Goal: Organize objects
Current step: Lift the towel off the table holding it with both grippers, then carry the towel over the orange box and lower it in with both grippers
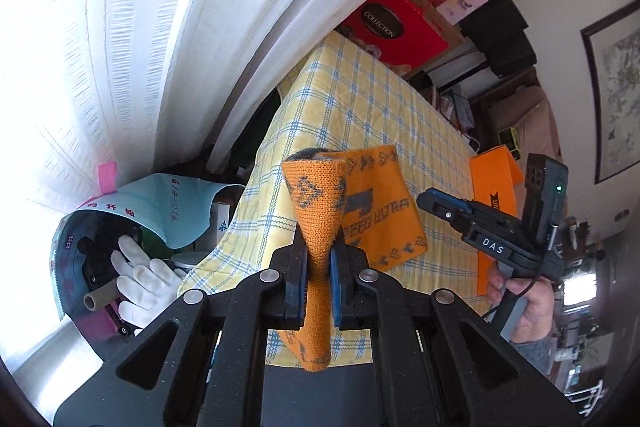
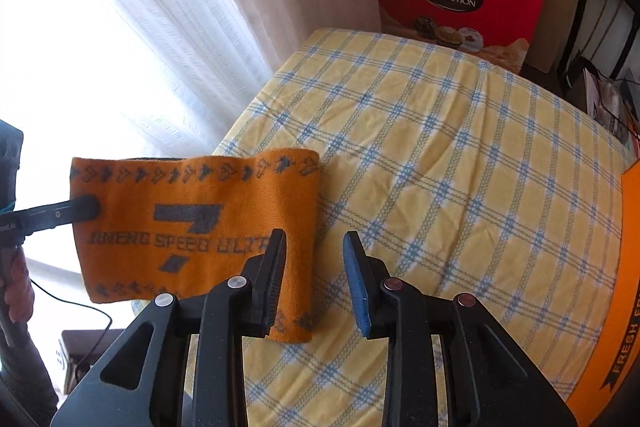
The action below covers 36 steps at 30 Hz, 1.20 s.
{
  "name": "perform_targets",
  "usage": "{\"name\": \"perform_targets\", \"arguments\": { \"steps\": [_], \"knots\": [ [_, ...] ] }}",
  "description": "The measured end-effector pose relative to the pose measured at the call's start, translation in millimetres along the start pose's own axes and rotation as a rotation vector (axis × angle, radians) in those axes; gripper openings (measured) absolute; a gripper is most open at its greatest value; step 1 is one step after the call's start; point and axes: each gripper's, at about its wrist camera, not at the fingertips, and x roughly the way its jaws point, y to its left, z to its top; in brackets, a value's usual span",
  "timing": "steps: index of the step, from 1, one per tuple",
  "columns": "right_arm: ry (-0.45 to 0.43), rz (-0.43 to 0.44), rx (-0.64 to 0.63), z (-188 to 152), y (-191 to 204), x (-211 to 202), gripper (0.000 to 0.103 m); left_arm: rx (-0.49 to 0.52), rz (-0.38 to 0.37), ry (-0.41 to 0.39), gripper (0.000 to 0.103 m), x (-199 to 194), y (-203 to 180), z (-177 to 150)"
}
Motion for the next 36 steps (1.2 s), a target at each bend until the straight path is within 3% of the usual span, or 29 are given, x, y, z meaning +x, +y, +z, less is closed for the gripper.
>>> {"name": "perform_targets", "arguments": {
  "steps": [7, 11, 15, 25, 36],
  "knots": [
    [0.060, 0.030, -0.006, -3, 7, 27, 0.030, -0.003, -0.005, 0.004, 0.008, 5, -1, 0],
    [0.064, 0.033, -0.012, -8, 10, 33, 0.012, 0.010, -0.020, 0.006, 0.008, 5, -8, 0],
    [0.040, 0.041, -0.010, -8, 13, 24, 0.007, 0.025, -0.032, 0.006, 0.008, 3, -19, 3],
    [-0.107, 0.016, 0.012, -5, -6, -70, 0.006, 0.117, -0.126, -0.018, 0.008, -11, -89, 16],
    [-0.253, -0.110, 0.112, -31, -82, -193, 0.006, 0.303, -0.249, 0.055, 0.008, 33, -219, 7]
  ]
}}
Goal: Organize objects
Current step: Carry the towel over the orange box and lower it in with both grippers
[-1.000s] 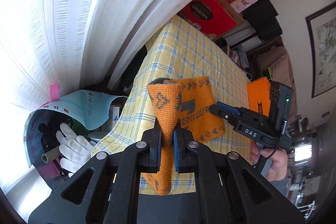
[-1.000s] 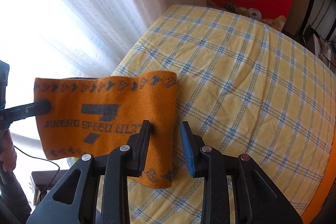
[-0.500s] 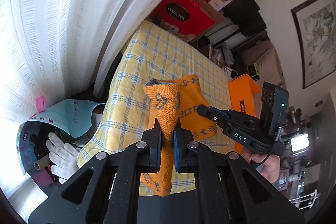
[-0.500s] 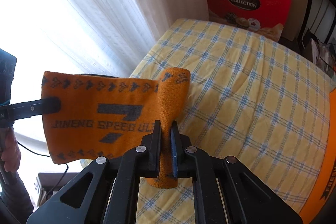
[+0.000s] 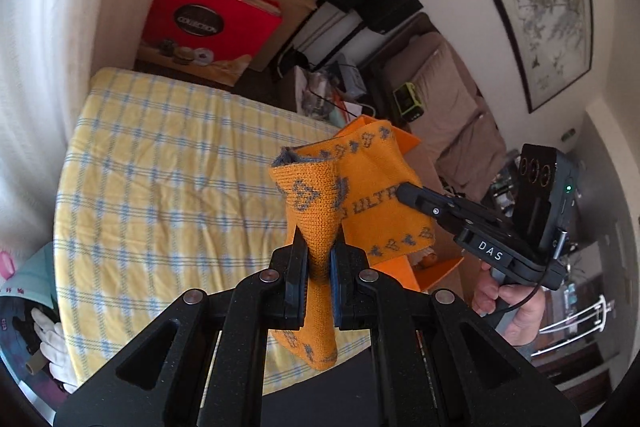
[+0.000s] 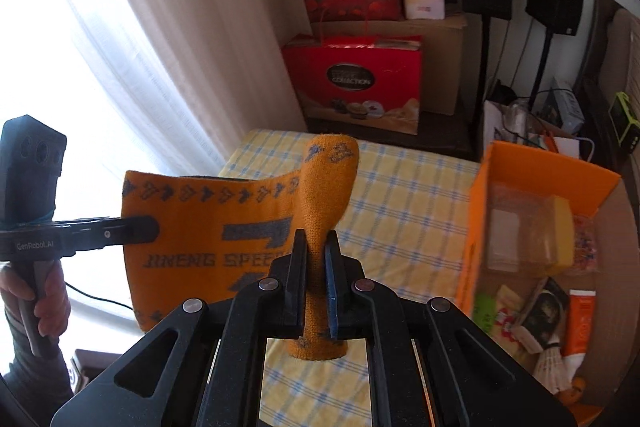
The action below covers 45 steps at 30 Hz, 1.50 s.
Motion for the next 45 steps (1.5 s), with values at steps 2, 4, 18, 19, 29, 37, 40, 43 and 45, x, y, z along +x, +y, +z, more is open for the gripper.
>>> {"name": "perform_targets", "arguments": {
  "steps": [2, 4, 18, 19, 29, 37, 40, 43, 45],
  "knots": [
    [-0.016, -0.036, 0.020, -2, -20, -16, 0.006, 0.026, -0.017, 0.015, 0.008, 16, -21, 6],
    [-0.027, -0.071, 0.043, -3, -40, -30, 0.006, 0.058, -0.026, 0.029, 0.008, 33, -43, 11],
    [-0.062, -0.281, 0.244, -17, -184, -75, 0.006, 0.192, 0.056, 0.075, 0.008, 161, -143, 44],
    [-0.063, -0.288, 0.255, -17, -192, -75, 0.006, 0.197, 0.062, 0.079, 0.008, 169, -146, 46],
    [-0.058, -0.341, 0.307, -10, -252, -56, 0.006, 0.199, 0.135, 0.112, 0.008, 239, -148, 67],
    [0.007, -0.345, 0.330, -20, -273, -19, 0.007, 0.232, 0.196, 0.149, 0.010, 260, -138, 63],
    [0.029, -0.360, 0.337, -27, -276, -12, 0.015, 0.241, 0.216, 0.166, 0.026, 261, -138, 60],
    [0.047, -0.413, 0.336, -30, -277, -12, 0.024, 0.222, 0.164, 0.167, 0.049, 253, -137, 58],
    [0.041, -0.437, 0.332, -32, -276, -17, 0.026, 0.226, 0.152, 0.162, 0.058, 247, -141, 57]
  ]
}}
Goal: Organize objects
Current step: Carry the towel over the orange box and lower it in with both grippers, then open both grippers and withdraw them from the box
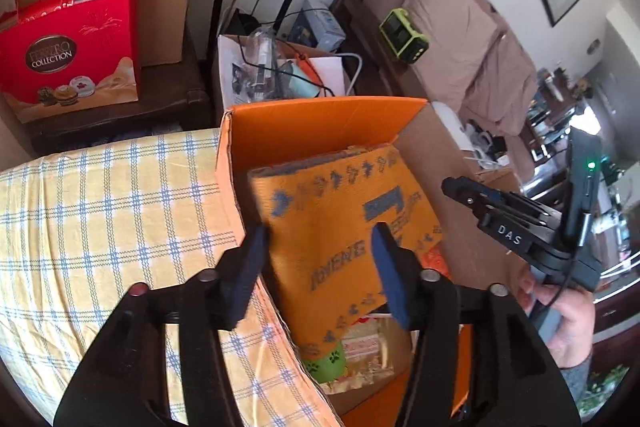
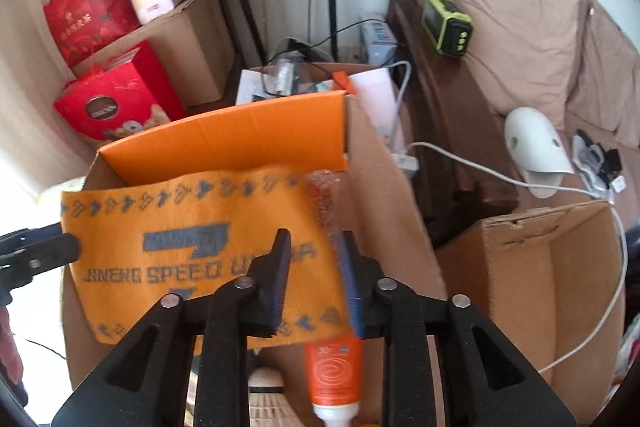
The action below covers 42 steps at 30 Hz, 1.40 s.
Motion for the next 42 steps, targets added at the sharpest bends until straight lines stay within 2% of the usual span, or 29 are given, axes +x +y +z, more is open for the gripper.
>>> {"name": "perform_targets", "arguments": {
  "steps": [1, 2, 5, 8, 10, 13, 15, 17, 21, 25, 29, 31, 37, 41, 42],
  "knots": [
    [-0.010, 0.001, 0.000, 0, -1, -4, 0.027, 0.007, 0.011, -0.005, 0.066, -3, -3, -1],
    [-0.020, 0.004, 0.001, -1, -2, -8, 0.028, 0.015, 0.029, -0.015, 0.070, -9, -6, -2],
    [-0.046, 0.017, -0.003, -3, 0, -22, 0.031, 0.042, 0.034, -0.032, 0.071, -23, -13, -9],
    [-0.084, 0.020, -0.017, -9, 8, -39, 0.040, 0.062, 0.042, -0.045, 0.072, -38, -17, -18],
    [-0.107, 0.030, -0.021, -14, 14, -48, 0.043, 0.072, 0.054, -0.063, 0.083, -48, -18, -26],
    [-0.128, 0.046, -0.030, -24, 25, -59, 0.052, 0.076, 0.067, -0.081, 0.084, -62, -15, -39],
    [-0.135, 0.051, -0.043, -32, 34, -64, 0.064, 0.074, 0.086, -0.094, 0.084, -71, -11, -48],
    [-0.146, 0.051, -0.058, -39, 44, -70, 0.066, 0.079, 0.106, -0.109, 0.084, -80, -7, -58],
    [-0.193, 0.049, -0.083, -54, 62, -82, 0.078, 0.087, 0.143, -0.137, 0.086, -95, 3, -75],
    [-0.231, 0.023, -0.098, -66, 76, -90, 0.081, 0.074, 0.174, -0.160, 0.086, -108, 12, -89],
    [-0.248, 0.051, -0.103, -77, 86, -98, 0.084, 0.082, 0.207, -0.189, 0.087, -121, 15, -103],
    [-0.248, 0.060, -0.104, -81, 90, -101, 0.085, 0.080, 0.211, -0.206, 0.097, -127, 15, -109],
    [-0.242, 0.083, -0.112, -94, 101, -108, 0.089, 0.080, 0.220, -0.231, 0.098, -141, 19, -125],
    [-0.220, 0.148, -0.107, -105, 106, -111, 0.102, 0.094, 0.247, -0.243, 0.098, -146, 20, -137],
    [-0.222, 0.153, -0.107, -108, 107, -113, 0.102, 0.094, 0.252, -0.248, 0.098, -147, 20, -140]
  ]
}}
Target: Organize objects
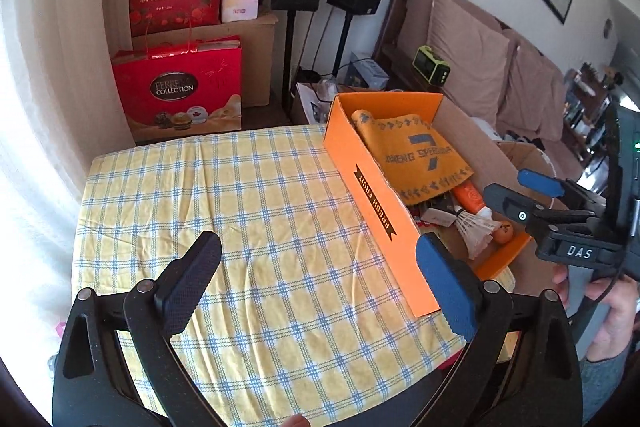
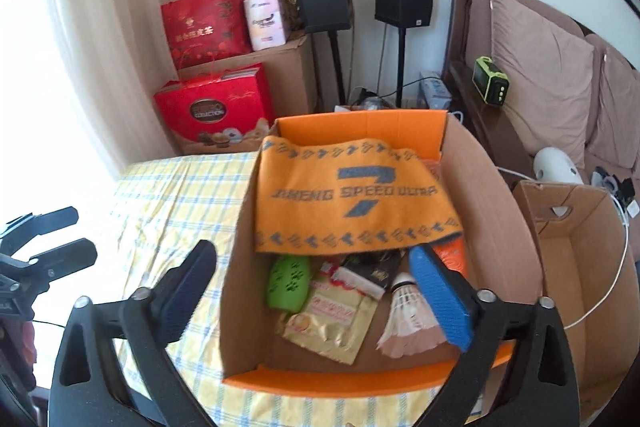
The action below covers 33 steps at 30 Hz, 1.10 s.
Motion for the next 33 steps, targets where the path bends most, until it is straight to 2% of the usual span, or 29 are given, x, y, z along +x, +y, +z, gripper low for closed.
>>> {"name": "perform_targets", "arguments": {
  "steps": [3, 9, 18, 21, 33],
  "knots": [
    [-0.005, 0.002, -0.003, -8, 7, -3, 0.102, -0.009, 0.002, -0.010, 0.103, -5, 3, -8],
    [-0.033, -0.019, -0.003, -26, 19, -16, 0.102, -0.029, 0.038, -0.032, 0.103, -19, 5, -28],
    [-0.072, -0.076, -0.022, -50, 34, -38, 0.103, -0.049, 0.160, -0.045, 0.103, -38, 6, -58],
    [-0.077, -0.071, -0.001, -59, 34, -47, 0.103, -0.089, 0.134, -0.035, 0.103, -41, 12, -68],
    [-0.099, -0.125, -0.014, -87, 42, -69, 0.103, -0.128, 0.143, 0.002, 0.103, -58, 19, -101]
  ]
}}
